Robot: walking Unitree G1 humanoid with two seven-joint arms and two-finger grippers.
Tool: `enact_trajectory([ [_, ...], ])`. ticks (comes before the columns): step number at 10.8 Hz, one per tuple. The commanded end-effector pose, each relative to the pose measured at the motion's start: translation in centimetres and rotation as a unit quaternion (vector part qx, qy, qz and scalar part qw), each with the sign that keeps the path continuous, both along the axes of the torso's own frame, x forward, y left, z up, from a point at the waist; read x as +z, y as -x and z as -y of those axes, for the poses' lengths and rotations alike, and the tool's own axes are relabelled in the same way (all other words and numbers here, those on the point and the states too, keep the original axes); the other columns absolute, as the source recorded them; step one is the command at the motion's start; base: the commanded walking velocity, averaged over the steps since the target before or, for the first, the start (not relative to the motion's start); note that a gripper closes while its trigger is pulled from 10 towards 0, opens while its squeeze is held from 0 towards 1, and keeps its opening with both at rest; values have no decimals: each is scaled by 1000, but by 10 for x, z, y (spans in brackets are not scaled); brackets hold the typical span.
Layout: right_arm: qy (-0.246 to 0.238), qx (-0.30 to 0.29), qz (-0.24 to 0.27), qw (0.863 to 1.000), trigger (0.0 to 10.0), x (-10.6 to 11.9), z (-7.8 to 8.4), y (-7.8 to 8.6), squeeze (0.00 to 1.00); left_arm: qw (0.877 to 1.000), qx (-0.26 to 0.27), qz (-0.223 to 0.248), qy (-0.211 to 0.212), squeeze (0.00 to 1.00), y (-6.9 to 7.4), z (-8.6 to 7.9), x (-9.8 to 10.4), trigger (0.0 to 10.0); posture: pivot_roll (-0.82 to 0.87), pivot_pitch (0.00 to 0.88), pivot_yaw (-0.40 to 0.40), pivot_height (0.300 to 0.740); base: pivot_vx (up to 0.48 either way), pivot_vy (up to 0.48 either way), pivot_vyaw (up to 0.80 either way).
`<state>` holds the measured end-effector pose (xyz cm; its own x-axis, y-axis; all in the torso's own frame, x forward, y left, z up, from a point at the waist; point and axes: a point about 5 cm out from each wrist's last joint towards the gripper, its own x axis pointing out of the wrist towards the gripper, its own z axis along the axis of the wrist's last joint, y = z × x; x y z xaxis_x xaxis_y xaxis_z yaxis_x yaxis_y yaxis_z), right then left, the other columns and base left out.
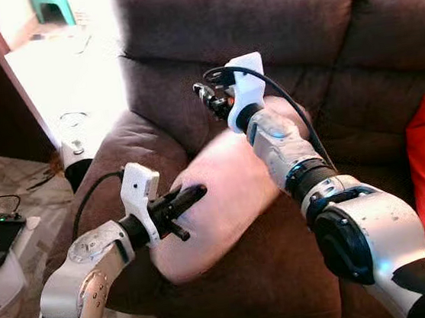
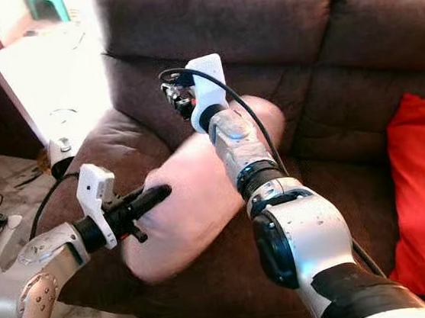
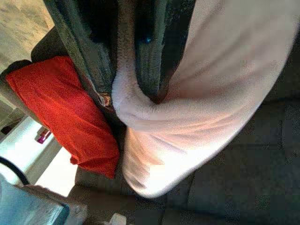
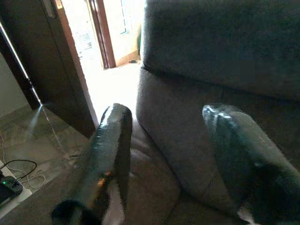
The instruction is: Move the pillow to the sofa from floor
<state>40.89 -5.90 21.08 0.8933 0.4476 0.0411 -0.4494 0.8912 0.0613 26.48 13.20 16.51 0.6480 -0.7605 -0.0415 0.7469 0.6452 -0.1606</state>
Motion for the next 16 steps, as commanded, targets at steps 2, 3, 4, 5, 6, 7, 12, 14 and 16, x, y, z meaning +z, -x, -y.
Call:
enact_trajectory([
  [2, 8, -16, 11, 1000, 10000, 4, 5, -2, 0, 999, -27, 29, 19, 0, 3, 8, 15, 10000, 144, 53, -129, 740, 0, 0, 0],
  [3, 2, -31, 12, 999, 10000, 5, 10, -3, 0, 999, -27, 29, 19, 0, 3, 8, 15, 10000, 142, 55, -129, 740, 0, 0, 0],
  [4, 4, -74, 23, 997, 10000, 6, 28, -6, 0, 1000, 0, 25, 11, 0, -1, 4, 12, 10000, 143, 56, -130, 740, 0, 0, 0],
  [5, -6, -110, 17, 994, 10000, 1, 46, -6, 0, 998, 65, 17, -13, 0, -13, -5, 5, 10000, 142, 55, -133, 740, 0, 0, 0],
  [6, -13, -143, 6, 990, 10000, -8, 61, -6, 0, 991, 134, 9, -29, 0, -26, -14, -1, 10000, 144, 56, -133, 740, 0, 0, 0],
  [7, 2, -244, -53, 968, 10000, -64, 114, 14, 0, 986, 163, -19, -11, 0, -43, -5, -8, 10000, 129, 57, -127, 740, 0, 0, 0],
  [12, 131, -321, -241, 907, 10000, -226, 176, 147, 0, 944, 317, -86, 31, 0, -75, -23, -24, 10000, 75, 33, -82, 740, 0, 0, 0],
  [14, 135, -334, -275, 891, 10000, -247, 174, 175, 0, 911, 392, -113, 65, 0, -79, -31, -35, 10000, 74, 16, -76, 740, 0, 0, 0],
  [16, 137, -315, -283, 896, 10000, -255, 162, 183, 0, 820, 520, -180, 157, 0, -76, -46, -52, 10000, 67, 17, -77, 740, 0, 0, 0],
])
